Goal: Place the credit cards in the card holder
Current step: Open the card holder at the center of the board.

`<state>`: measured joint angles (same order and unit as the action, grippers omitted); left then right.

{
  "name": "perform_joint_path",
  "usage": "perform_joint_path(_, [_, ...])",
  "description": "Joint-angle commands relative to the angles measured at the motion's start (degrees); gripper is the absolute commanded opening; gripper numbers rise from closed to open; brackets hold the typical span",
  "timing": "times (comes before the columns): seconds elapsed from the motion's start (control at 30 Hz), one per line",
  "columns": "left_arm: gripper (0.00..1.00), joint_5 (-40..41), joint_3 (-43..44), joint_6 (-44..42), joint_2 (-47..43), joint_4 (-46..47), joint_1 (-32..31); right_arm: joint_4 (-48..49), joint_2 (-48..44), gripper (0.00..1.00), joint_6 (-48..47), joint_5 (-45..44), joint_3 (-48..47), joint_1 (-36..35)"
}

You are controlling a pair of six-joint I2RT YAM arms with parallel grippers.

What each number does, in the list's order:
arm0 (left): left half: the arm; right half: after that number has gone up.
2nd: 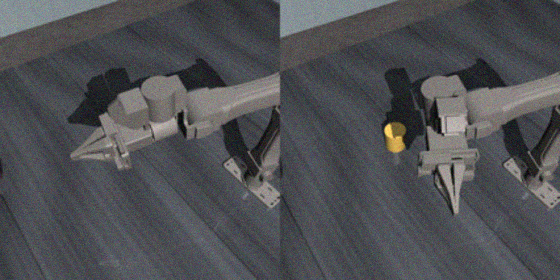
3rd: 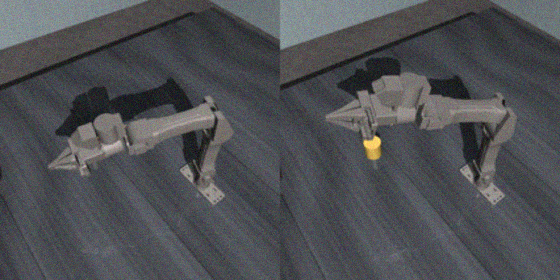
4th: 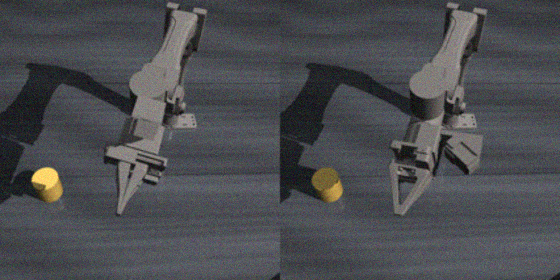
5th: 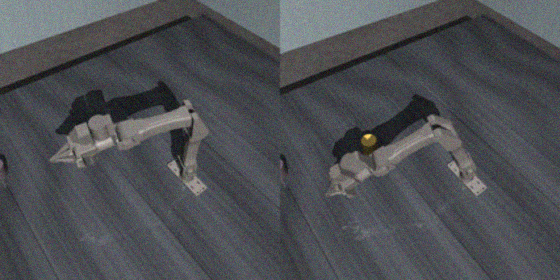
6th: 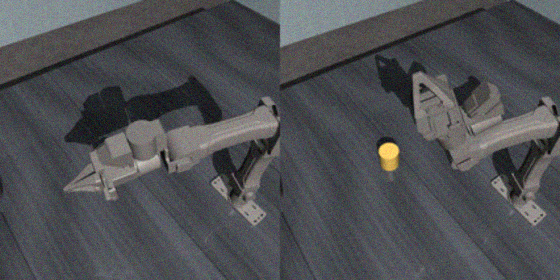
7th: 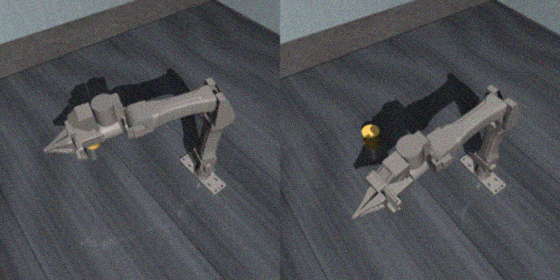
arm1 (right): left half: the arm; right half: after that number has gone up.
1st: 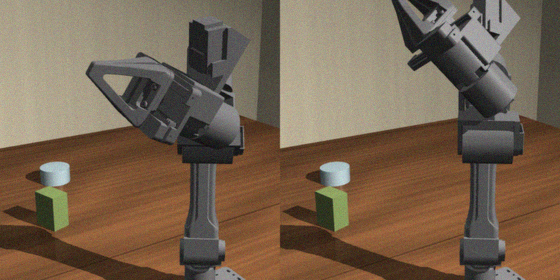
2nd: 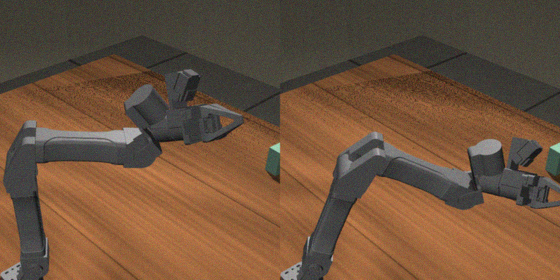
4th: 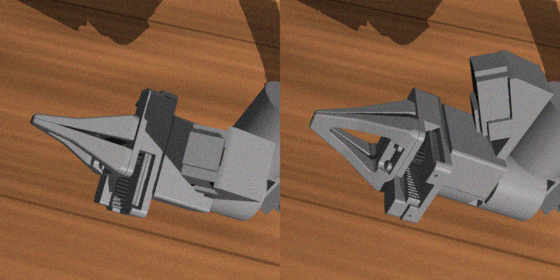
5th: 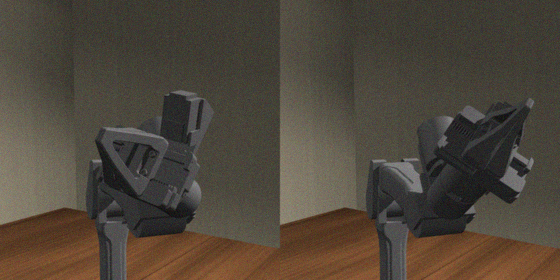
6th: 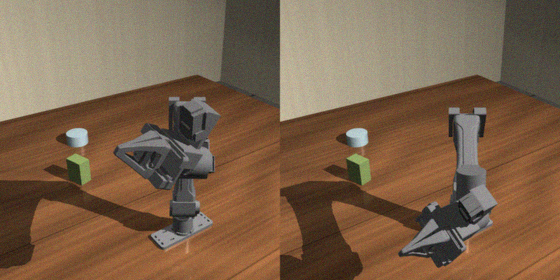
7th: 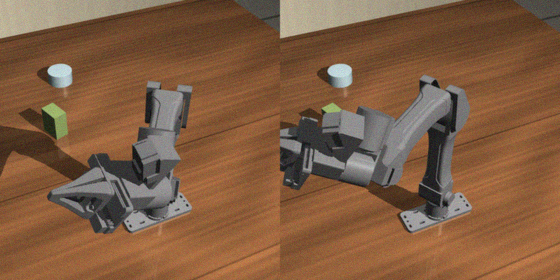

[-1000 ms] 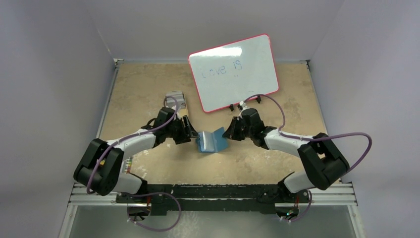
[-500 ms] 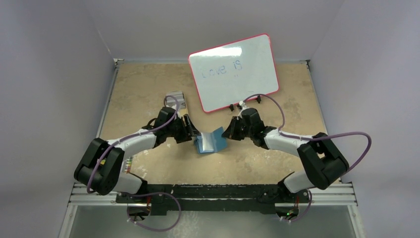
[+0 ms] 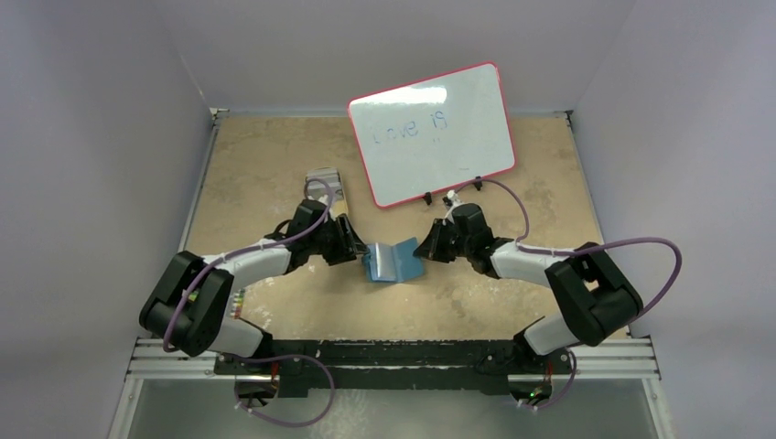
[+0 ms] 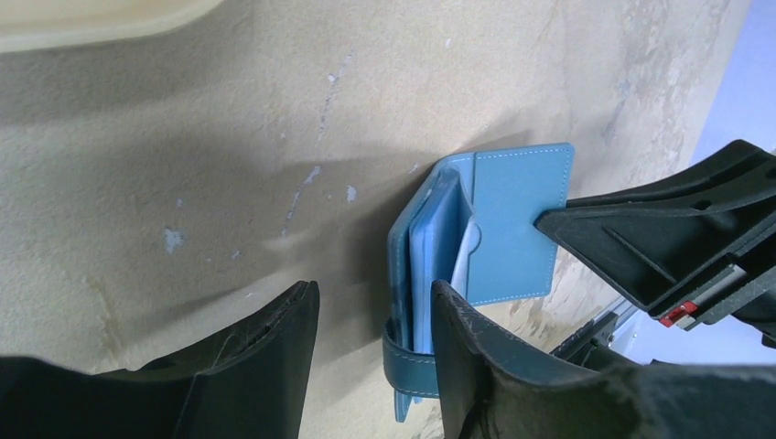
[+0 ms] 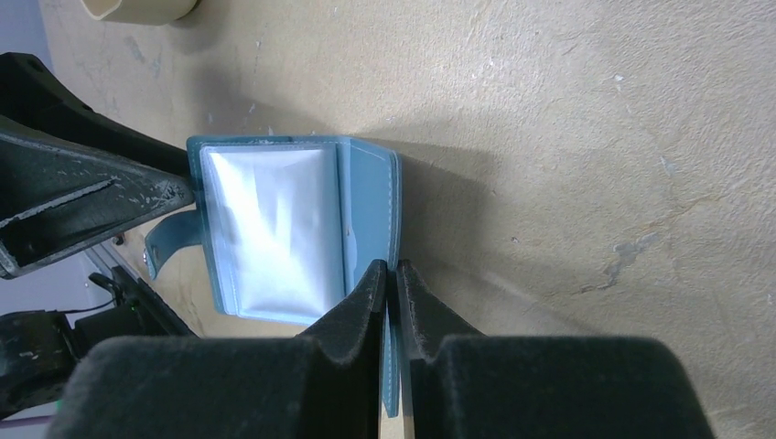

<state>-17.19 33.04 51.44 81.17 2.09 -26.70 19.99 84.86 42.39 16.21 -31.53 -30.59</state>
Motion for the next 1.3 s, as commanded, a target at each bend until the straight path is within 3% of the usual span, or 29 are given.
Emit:
perform_joint_path(0.0, [0.49, -2.3, -0.2, 0.5, 0.3, 6.8, -0.8, 1.9, -0.1, 0.09, -1.1, 1.7, 0.4, 0.3])
perform_joint_path(0.27, [0.5, -2.6, -1.2, 1.4, 2.9, 10.4, -1.2, 2.3, -0.2, 0.09, -1.0, 1.8, 1.1, 0.2])
perform_joint_path(0.43, [0.37, -3.9, -1.6, 2.5, 4.8, 13.6, -1.3, 2.5, -0.5, 0.09, -1.0, 1.8, 1.5, 0.2])
perform_joint_path(0.57, [0.19, -4.6, -1.3, 3.4, 4.5, 14.7, -1.6, 2.5, -0.2, 0.1, -1.1, 1.9, 1.4, 0.3])
perform_joint_path(0.67, [0.03, -6.0, -1.5, 5.0, 3.3, 16.5, -1.8, 1.4, 0.0, 0.19, -2.5, 2.0, 0.6, 0.2])
perform_joint_path(0.77, [0.0, -8.2, -1.1, 7.8, 0.7, 17.2, -2.0, -1.4, -0.5, 0.36, -2.7, 0.7, -2.0, 0.0])
perform_joint_path(0.83, [0.0, -7.5, 0.4, 7.8, -2.6, 13.5, -2.3, -5.6, -2.5, 0.45, -2.6, -0.7, -4.0, -0.3])
perform_joint_path(1.0, [0.0, 3.6, 9.4, -1.3, -6.1, -9.5, -4.9, -17.9, -9.9, 0.58, -3.5, -8.1, -10.6, -2.2])
perform_joint_path(1.27, [0.0, 5.5, 11.1, 0.4, -4.7, -13.8, -6.7, -21.4, -7.9, 0.61, -1.8, -13.7, -19.5, -12.8])
